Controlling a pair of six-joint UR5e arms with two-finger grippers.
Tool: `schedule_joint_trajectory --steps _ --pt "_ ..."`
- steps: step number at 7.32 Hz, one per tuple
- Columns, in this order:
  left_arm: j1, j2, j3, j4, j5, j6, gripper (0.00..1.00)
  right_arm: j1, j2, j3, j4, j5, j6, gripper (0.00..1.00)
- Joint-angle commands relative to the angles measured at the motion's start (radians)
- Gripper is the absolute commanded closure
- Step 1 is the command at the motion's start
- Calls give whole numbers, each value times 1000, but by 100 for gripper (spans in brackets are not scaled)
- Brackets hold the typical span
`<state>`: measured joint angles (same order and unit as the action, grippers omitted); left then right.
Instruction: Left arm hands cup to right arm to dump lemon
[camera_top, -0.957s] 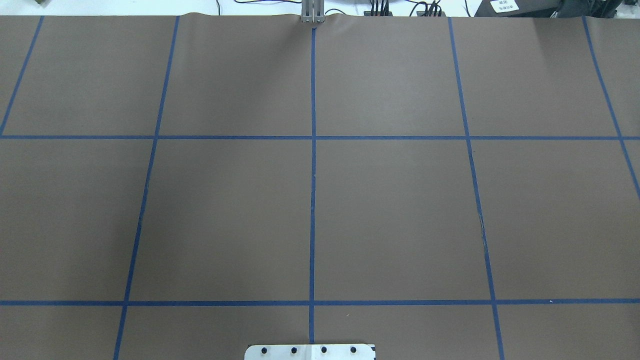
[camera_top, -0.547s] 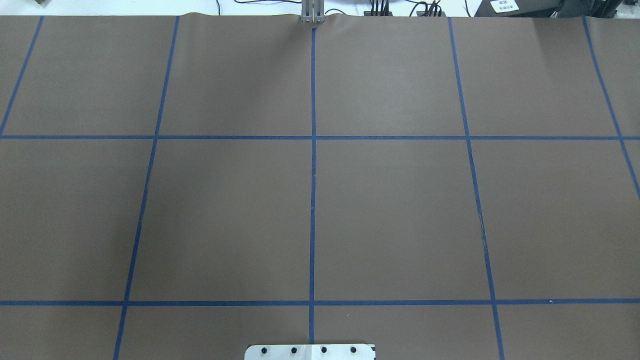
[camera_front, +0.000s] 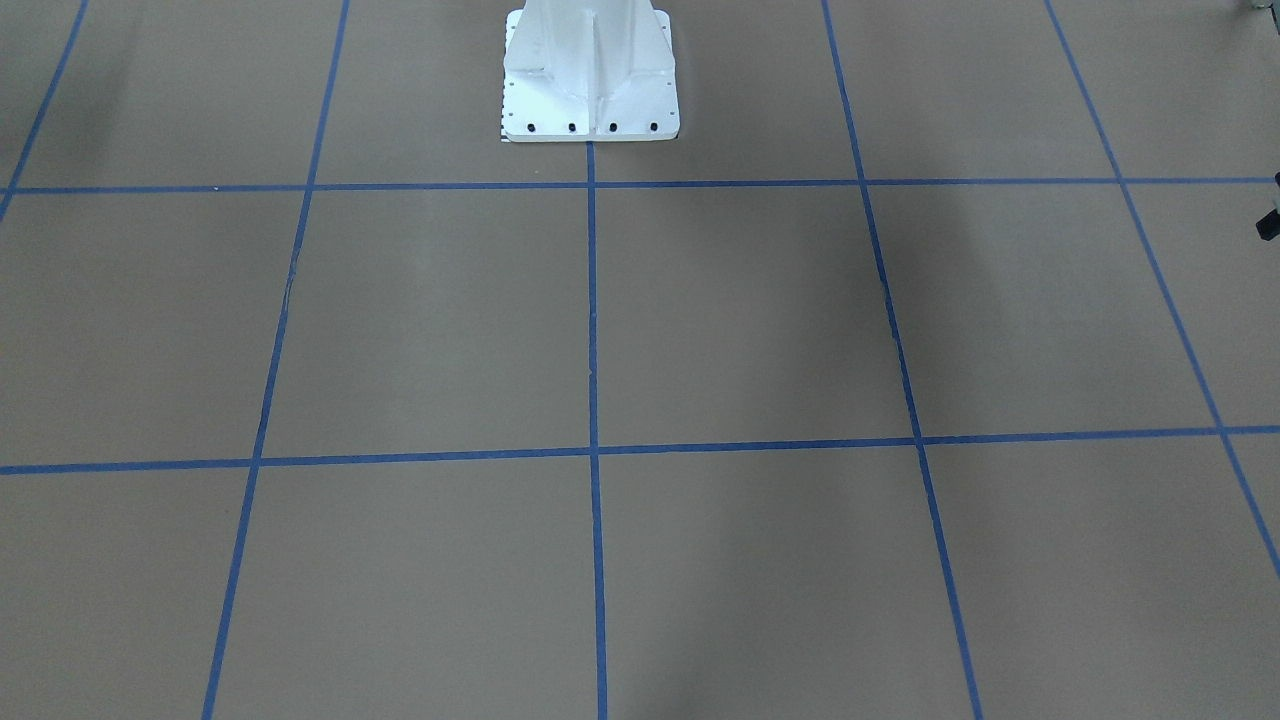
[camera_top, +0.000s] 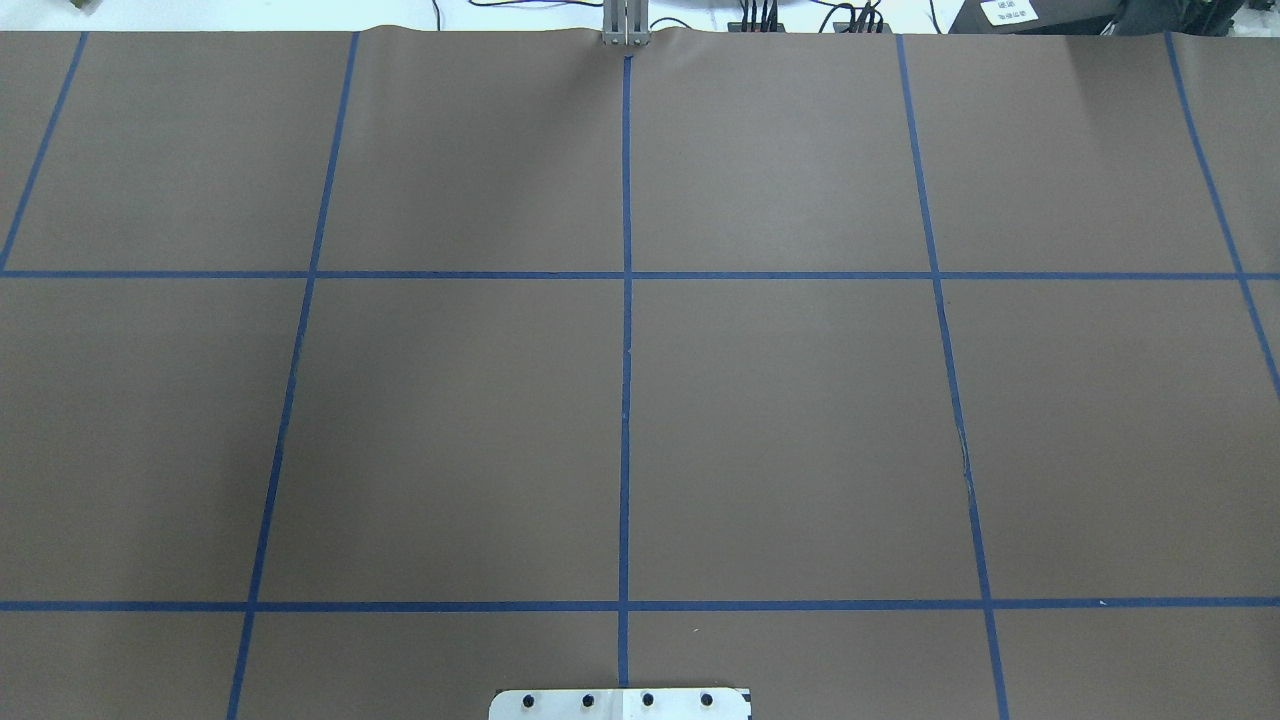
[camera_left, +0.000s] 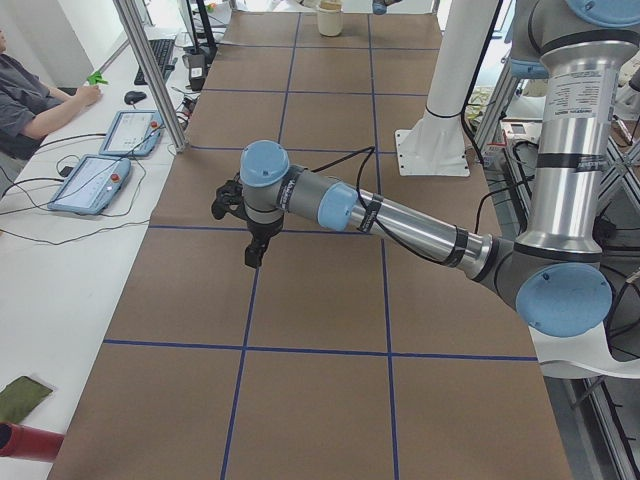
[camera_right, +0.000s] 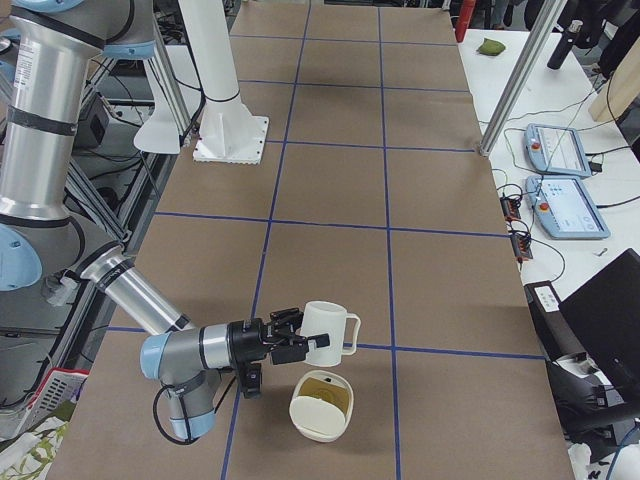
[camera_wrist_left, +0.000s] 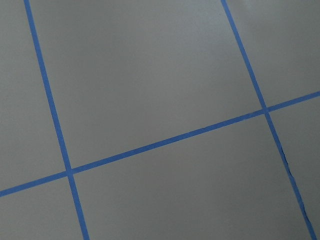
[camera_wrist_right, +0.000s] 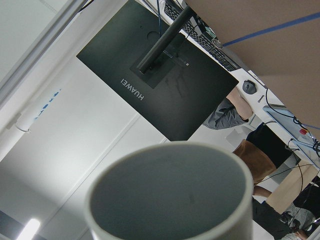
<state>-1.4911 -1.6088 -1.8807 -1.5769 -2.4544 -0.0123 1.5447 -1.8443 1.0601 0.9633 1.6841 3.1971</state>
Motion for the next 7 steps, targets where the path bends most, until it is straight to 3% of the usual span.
schedule_joint_trajectory --steps 1,7 --pt "0 4 0 0 0 0 0 0 -1 49 -3 22 -206 100" --pt "0 12 0 0 -2 0 0 -2 -3 115 -144 167 -1023 100"
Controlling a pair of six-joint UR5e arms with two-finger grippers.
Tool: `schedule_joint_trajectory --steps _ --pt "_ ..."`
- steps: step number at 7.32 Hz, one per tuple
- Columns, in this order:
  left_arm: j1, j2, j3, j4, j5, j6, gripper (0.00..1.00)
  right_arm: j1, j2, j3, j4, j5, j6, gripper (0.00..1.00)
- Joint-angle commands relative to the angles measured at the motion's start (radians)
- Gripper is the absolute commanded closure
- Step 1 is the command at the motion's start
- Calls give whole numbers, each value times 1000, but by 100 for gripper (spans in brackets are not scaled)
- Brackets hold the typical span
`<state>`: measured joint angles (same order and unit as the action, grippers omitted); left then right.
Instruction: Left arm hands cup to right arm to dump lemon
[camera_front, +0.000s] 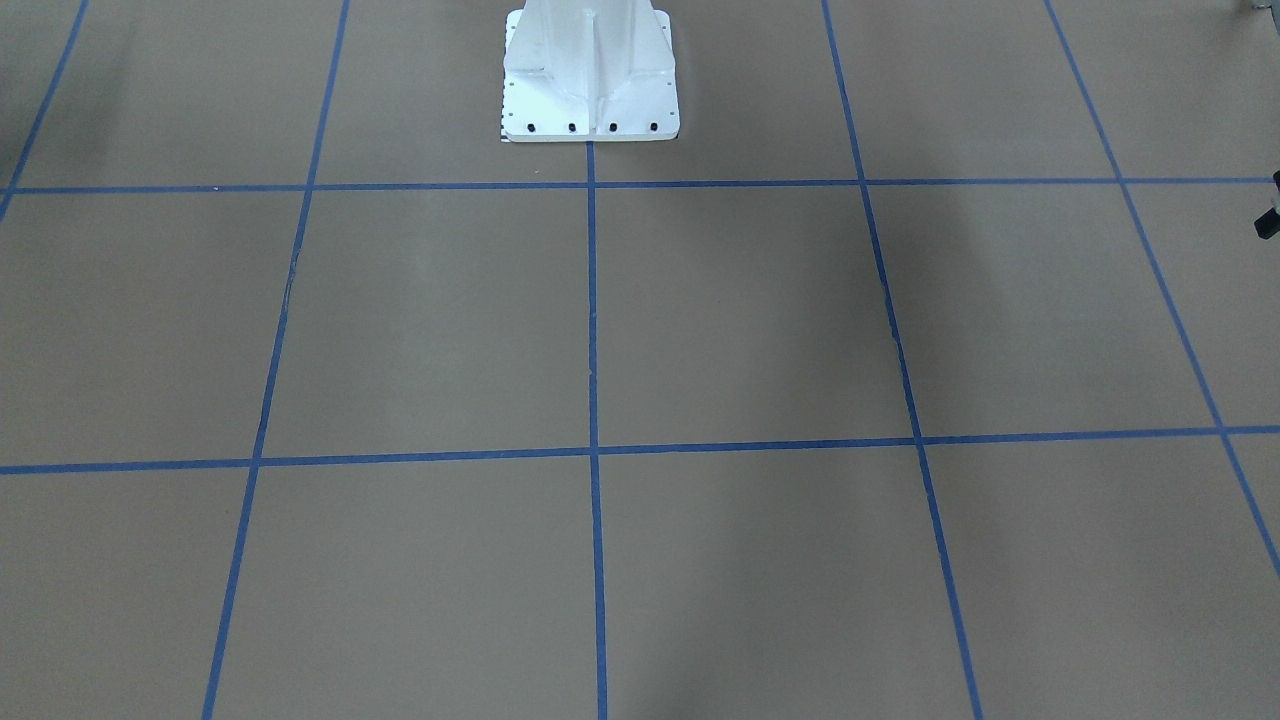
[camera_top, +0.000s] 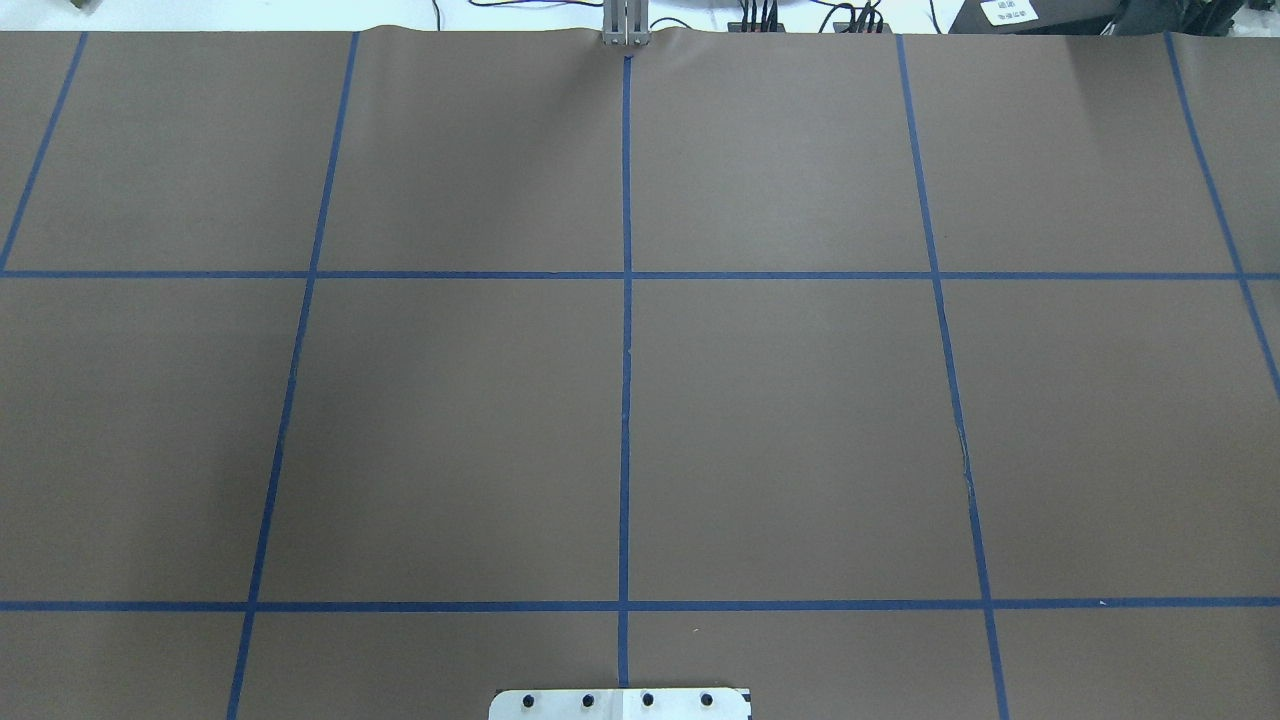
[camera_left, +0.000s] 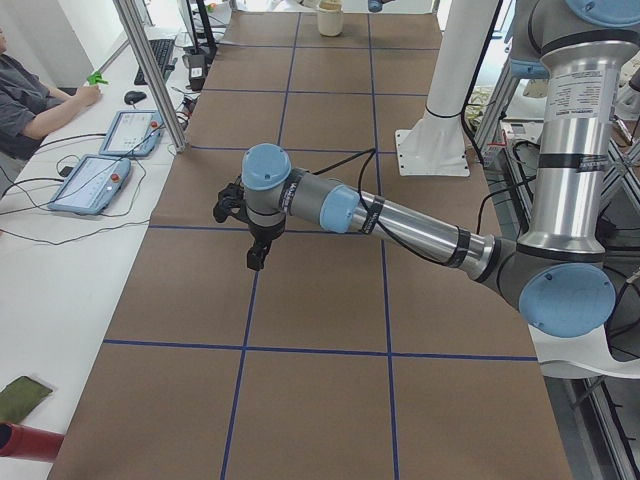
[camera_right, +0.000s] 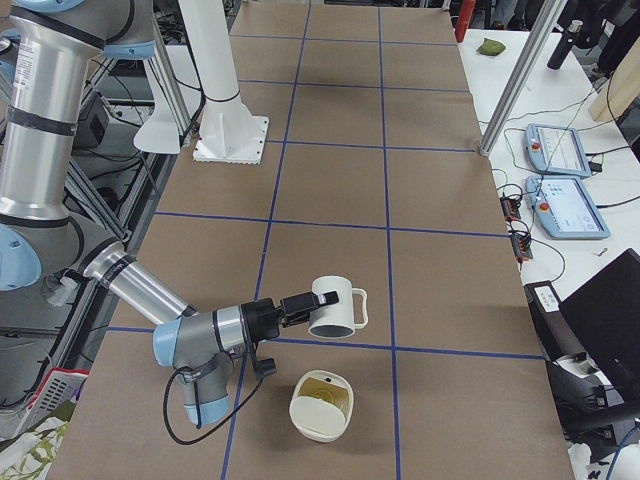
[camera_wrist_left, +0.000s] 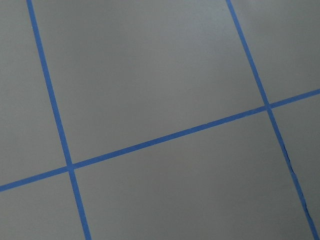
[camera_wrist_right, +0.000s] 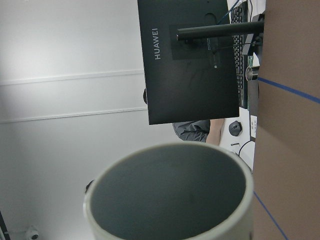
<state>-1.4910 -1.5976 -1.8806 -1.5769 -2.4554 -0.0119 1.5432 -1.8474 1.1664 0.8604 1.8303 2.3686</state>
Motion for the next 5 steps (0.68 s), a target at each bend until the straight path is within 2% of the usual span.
schedule_joint_trajectory --steps 1,3,5 --pt "0 1 2 0 -1 0 0 0 -1 16 -72 36 -351 100" --pt "0 1 2 2 -1 1 0 0 -3 25 -111 87 -681 100" --pt "0 2 2 5 -1 1 0 0 -6 26 -188 132 -1116 100"
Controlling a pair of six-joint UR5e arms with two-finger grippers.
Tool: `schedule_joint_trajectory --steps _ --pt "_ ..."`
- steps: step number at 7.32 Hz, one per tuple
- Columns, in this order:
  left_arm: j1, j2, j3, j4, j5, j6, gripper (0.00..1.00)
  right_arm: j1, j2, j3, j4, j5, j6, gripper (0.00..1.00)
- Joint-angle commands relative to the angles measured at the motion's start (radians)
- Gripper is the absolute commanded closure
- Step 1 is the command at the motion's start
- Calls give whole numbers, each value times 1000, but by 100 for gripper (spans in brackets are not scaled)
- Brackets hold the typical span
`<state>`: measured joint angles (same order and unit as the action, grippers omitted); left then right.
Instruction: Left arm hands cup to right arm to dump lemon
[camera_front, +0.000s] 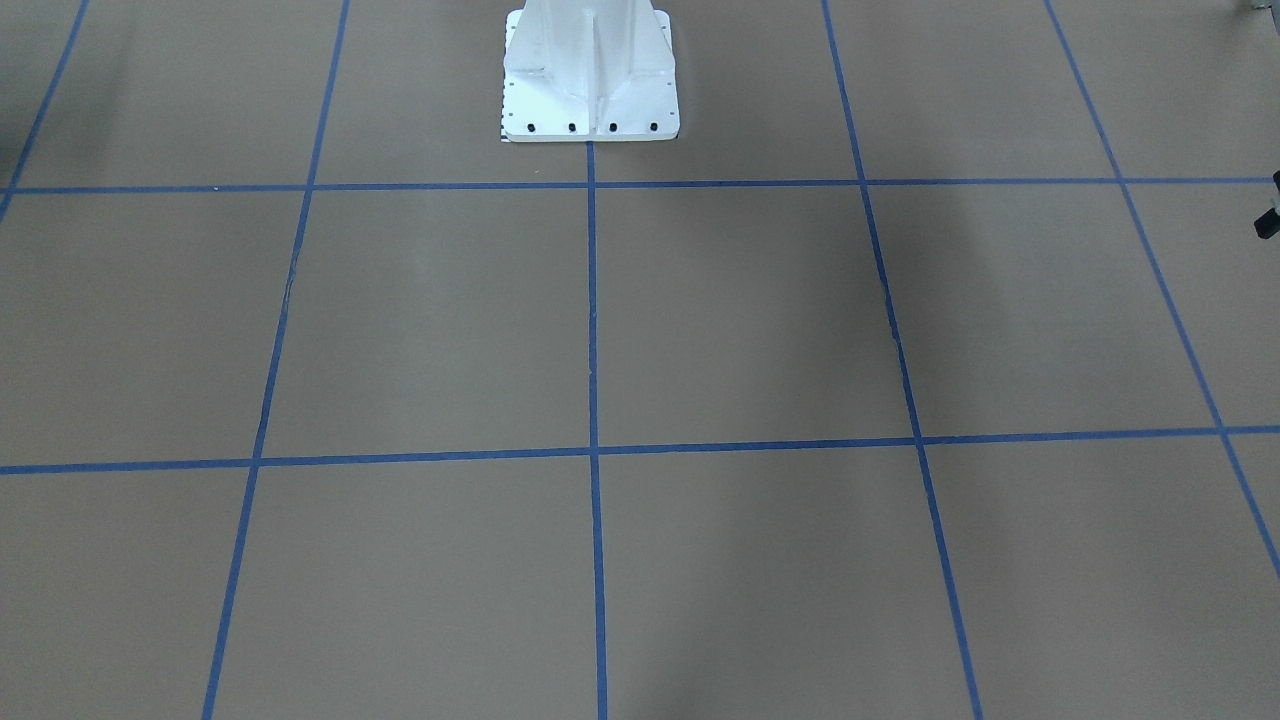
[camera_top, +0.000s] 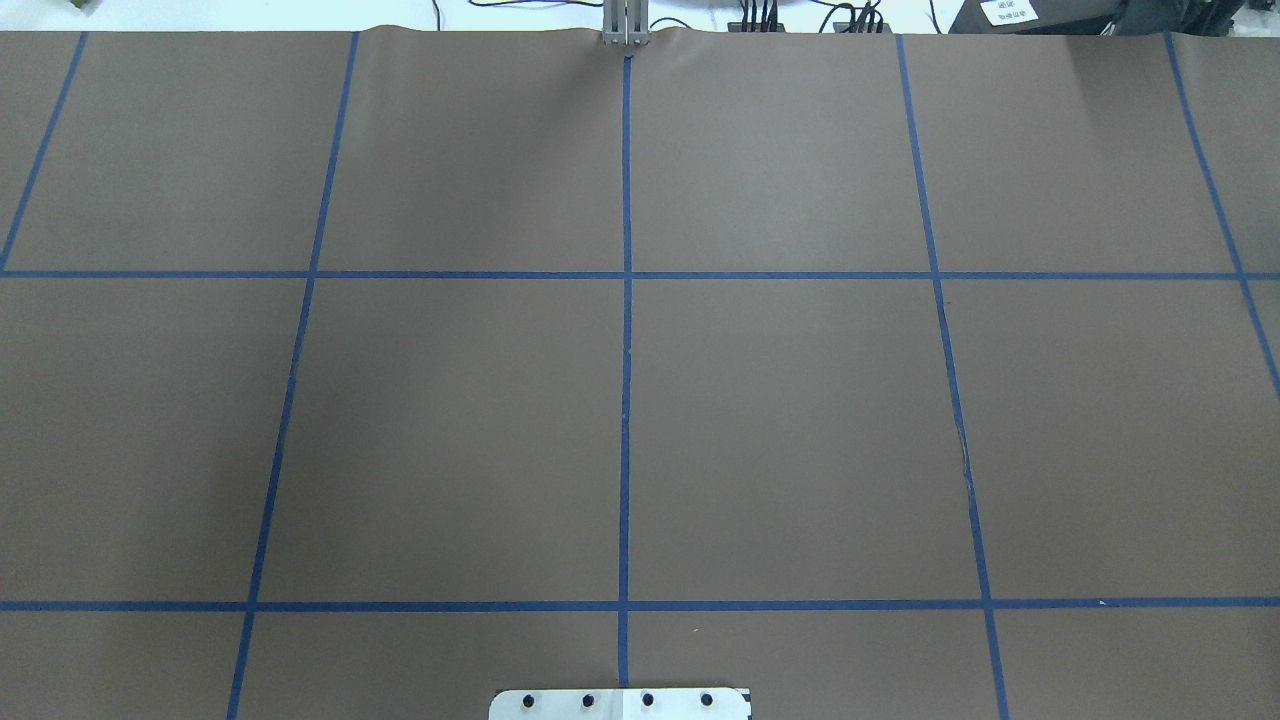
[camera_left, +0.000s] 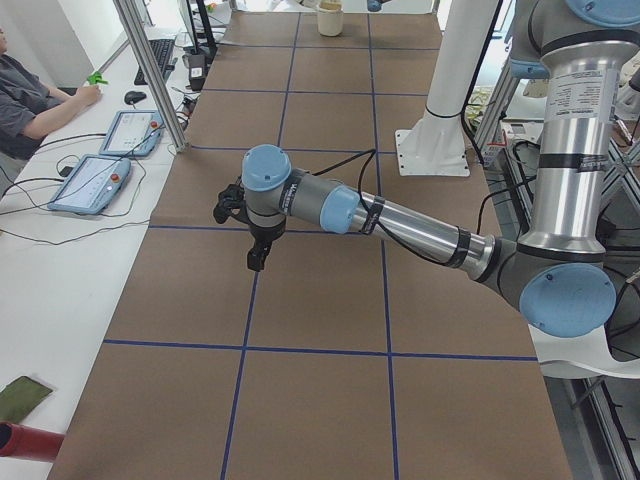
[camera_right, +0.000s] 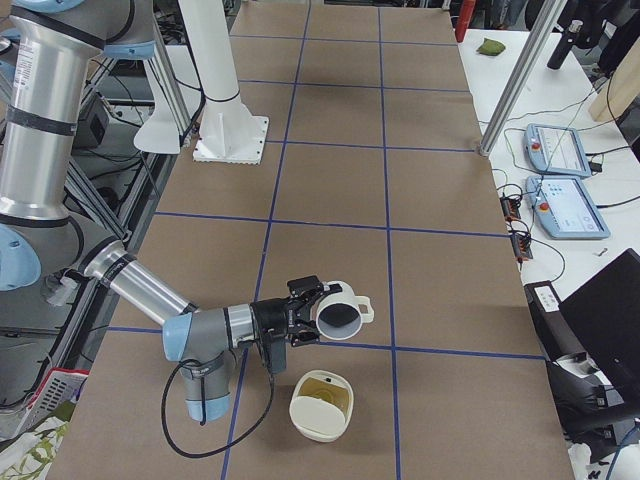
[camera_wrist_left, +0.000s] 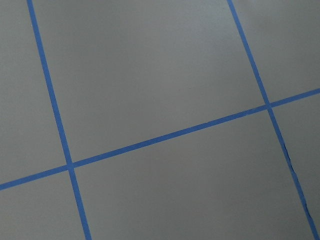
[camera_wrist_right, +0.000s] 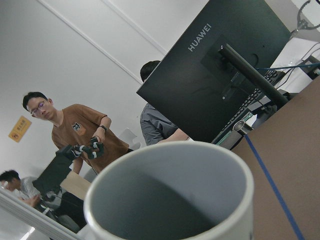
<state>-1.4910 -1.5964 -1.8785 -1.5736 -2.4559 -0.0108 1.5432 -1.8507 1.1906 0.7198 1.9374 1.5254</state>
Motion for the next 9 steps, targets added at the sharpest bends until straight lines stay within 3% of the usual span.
schedule_joint_trajectory --steps 1,3,5,7,9 --pt "0 6 1 3 0 0 0 0 -5 0 -71 23 -500 100" --pt "2 7 10 3 0 0 0 0 -15 -6 -95 15 -872 100" --pt "0 7 13 4 0 0 0 2 -15 -2 -134 28 -1110 100" --pt "0 9 13 7 2 -1 0 2 -1 7 -132 34 -1108 100" --pt "0 9 18 7 0 -1 0 -5 13 123 -262 40 -1099 100"
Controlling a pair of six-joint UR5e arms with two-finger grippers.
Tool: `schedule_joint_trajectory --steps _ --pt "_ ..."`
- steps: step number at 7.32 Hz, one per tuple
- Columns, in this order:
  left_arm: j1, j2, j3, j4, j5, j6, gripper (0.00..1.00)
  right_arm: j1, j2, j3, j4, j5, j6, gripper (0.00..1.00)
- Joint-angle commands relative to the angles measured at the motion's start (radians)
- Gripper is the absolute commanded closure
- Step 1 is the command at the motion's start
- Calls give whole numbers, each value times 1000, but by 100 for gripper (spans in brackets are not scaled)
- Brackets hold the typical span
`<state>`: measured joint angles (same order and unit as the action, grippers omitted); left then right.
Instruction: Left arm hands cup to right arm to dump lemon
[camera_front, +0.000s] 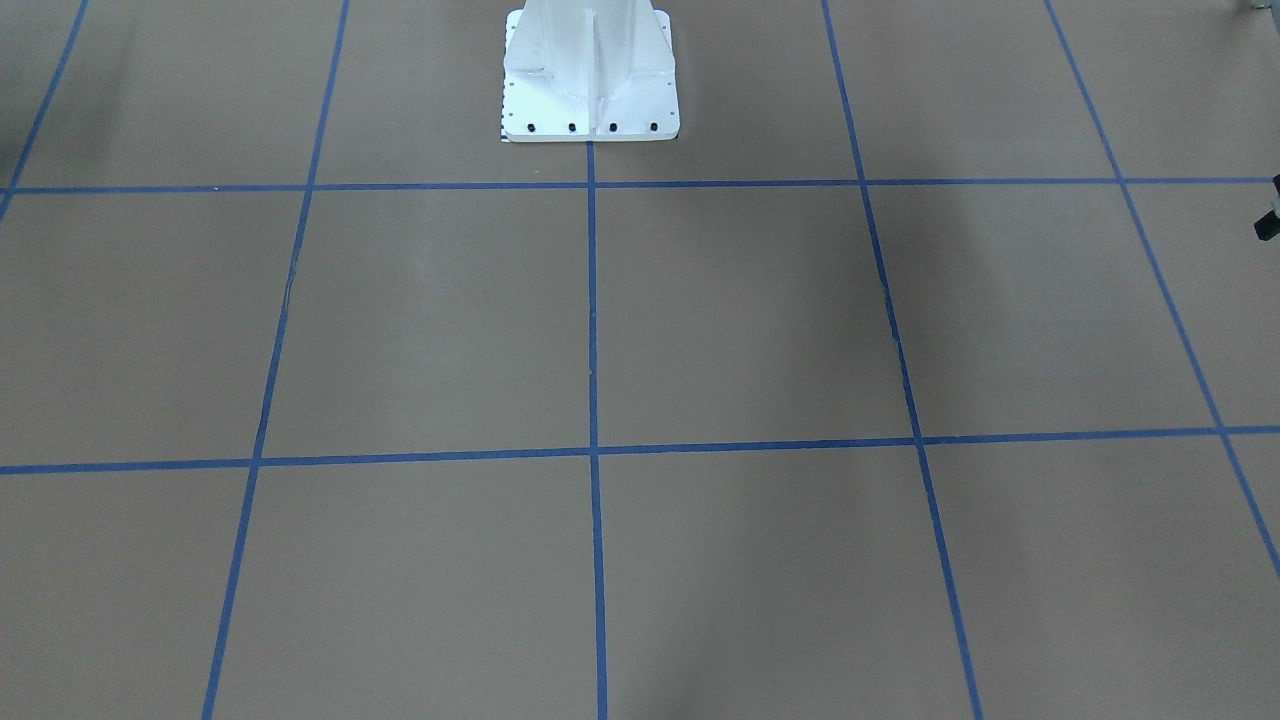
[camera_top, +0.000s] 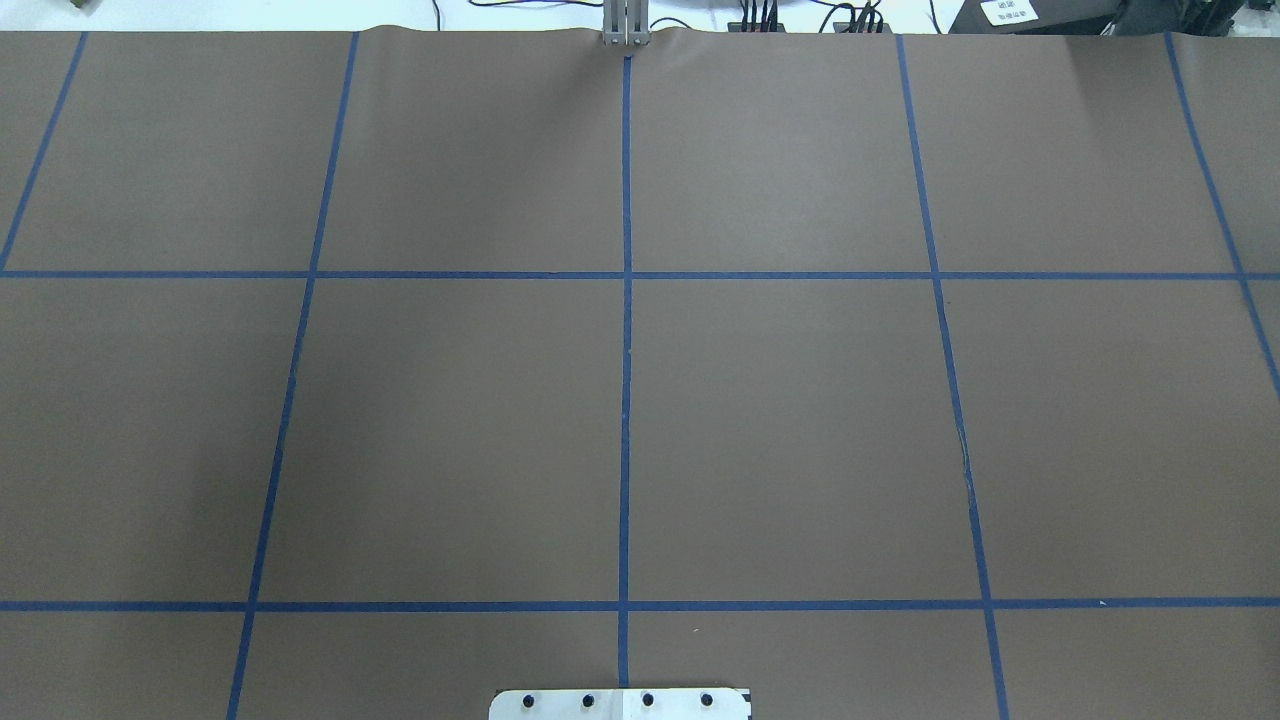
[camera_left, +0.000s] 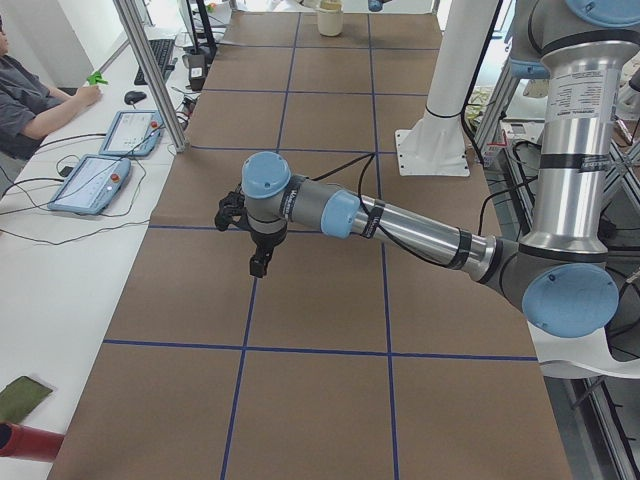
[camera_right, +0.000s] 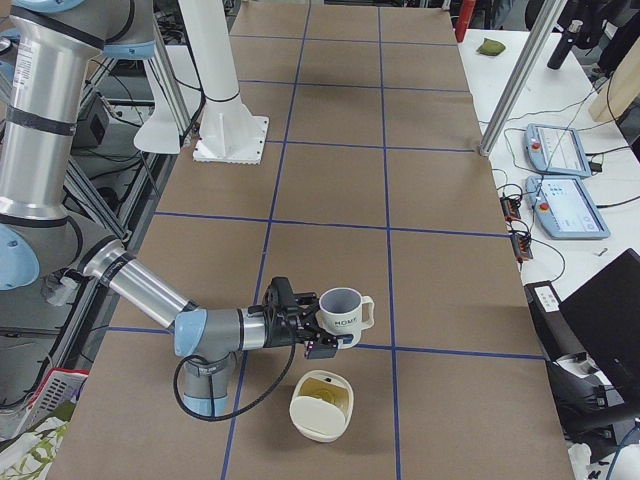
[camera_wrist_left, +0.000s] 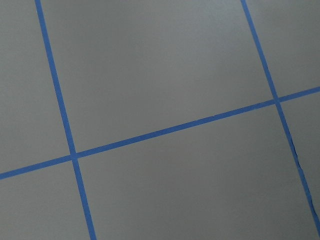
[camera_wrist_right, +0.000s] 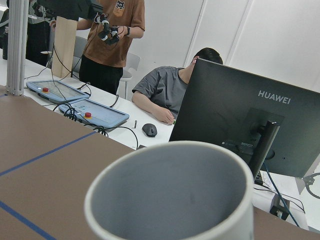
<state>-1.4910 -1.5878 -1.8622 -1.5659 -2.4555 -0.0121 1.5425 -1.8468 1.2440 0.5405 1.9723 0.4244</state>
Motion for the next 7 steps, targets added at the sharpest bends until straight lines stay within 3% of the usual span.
schedule_joint_trajectory --steps 1,4,7 --pt "0 0 1 0 0 0 0 -16 58 102 -170 14 4 100" --pt "0 -6 0 0 0 -2 0 -146 254 104 -348 -13 19 100" --pt "0 -38 0 -22 4 3 0 -367 418 110 -508 -232 34 100"
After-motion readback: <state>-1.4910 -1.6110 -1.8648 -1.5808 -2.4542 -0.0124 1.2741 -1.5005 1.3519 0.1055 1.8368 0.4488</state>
